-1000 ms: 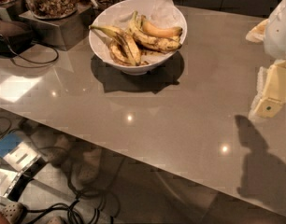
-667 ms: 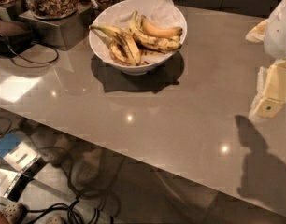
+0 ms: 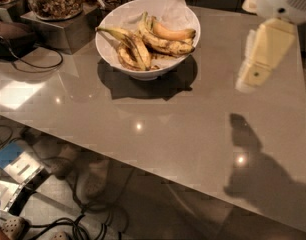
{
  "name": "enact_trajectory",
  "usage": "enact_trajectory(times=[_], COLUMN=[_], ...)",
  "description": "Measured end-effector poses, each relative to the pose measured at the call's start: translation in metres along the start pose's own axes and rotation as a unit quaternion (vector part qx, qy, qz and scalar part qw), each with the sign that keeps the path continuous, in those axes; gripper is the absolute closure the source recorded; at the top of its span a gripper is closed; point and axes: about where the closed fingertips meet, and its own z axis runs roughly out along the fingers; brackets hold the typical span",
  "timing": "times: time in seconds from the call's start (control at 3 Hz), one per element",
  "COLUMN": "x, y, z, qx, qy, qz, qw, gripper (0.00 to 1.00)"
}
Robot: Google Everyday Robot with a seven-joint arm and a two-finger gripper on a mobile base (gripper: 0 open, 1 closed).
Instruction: Pick banana from white bowl
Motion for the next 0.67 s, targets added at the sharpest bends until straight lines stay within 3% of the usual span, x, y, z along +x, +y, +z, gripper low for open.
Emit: enact_trajectory(times=[0.33, 0.67], x=[-0.047, -0.068], y=[-0.028, -0.035], z=[0.004, 0.003], qx=[0.005, 0.017], qy=[0.014, 0.001], qz=[-0.023, -0.038], qw=[0.9996, 0.9991], gripper=[0.0, 0.0])
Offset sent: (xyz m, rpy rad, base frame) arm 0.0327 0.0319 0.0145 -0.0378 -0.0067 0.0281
